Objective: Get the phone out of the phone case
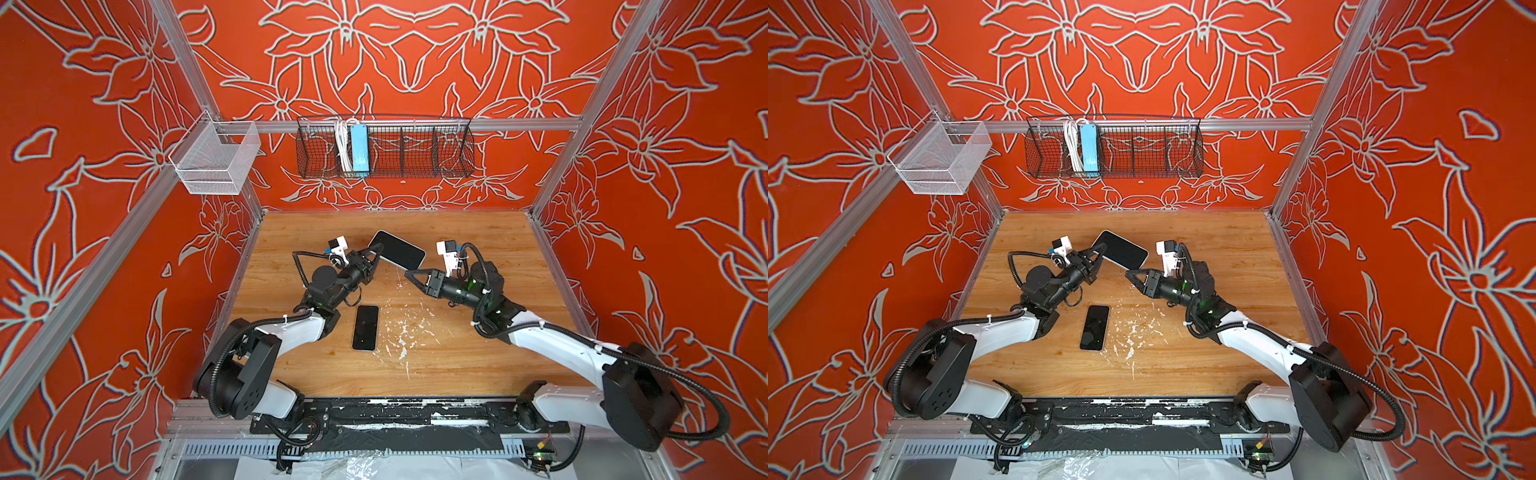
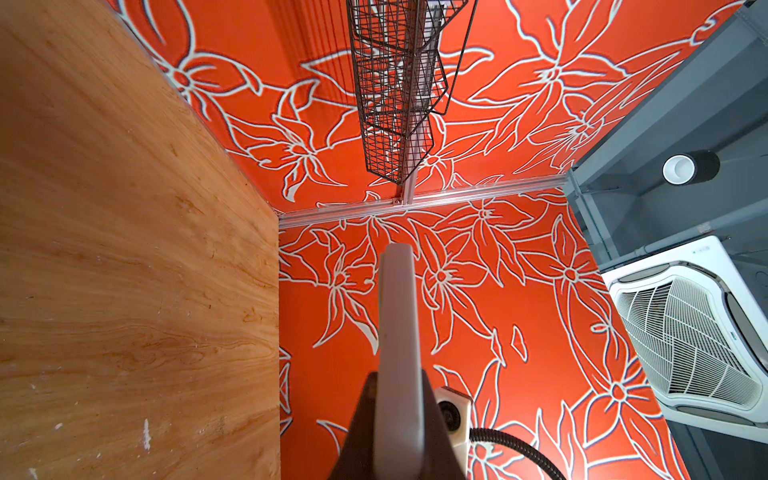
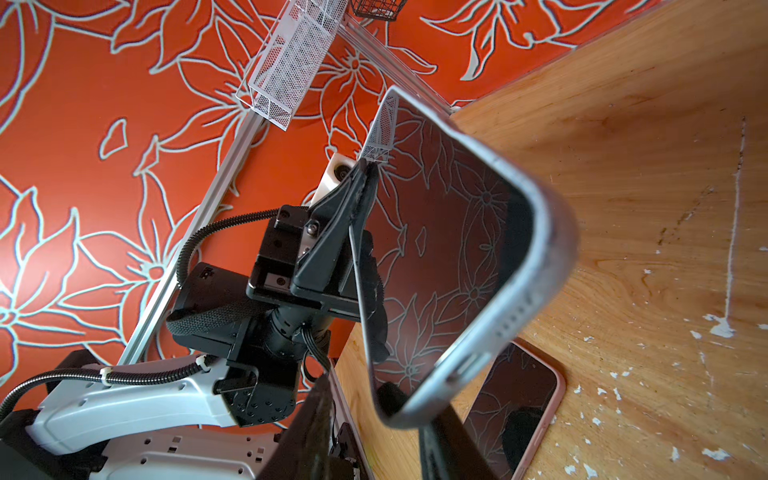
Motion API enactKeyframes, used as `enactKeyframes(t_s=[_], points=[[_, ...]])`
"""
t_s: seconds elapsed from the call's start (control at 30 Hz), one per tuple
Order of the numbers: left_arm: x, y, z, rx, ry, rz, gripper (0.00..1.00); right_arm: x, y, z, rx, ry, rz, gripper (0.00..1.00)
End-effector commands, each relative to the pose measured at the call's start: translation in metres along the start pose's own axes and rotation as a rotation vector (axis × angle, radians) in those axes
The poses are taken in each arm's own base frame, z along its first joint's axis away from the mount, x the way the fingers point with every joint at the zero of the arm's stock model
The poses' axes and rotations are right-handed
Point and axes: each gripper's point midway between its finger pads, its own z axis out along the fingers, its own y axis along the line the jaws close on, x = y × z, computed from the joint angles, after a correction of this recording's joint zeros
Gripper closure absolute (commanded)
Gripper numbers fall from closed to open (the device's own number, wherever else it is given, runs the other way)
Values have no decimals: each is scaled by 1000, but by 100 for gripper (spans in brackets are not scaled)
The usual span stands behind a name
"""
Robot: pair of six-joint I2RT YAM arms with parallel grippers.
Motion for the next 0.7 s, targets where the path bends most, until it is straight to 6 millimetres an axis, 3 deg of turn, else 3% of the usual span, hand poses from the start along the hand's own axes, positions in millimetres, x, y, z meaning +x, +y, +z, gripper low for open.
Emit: enactKeyframes(t_s=[0.0, 0.67], points=[[1, -41, -5, 134, 7, 22, 100, -12, 20, 2, -62, -38, -10, 67], [5, -45, -8, 147, 11, -1, 100, -14, 20, 11, -91, -82, -11, 71]])
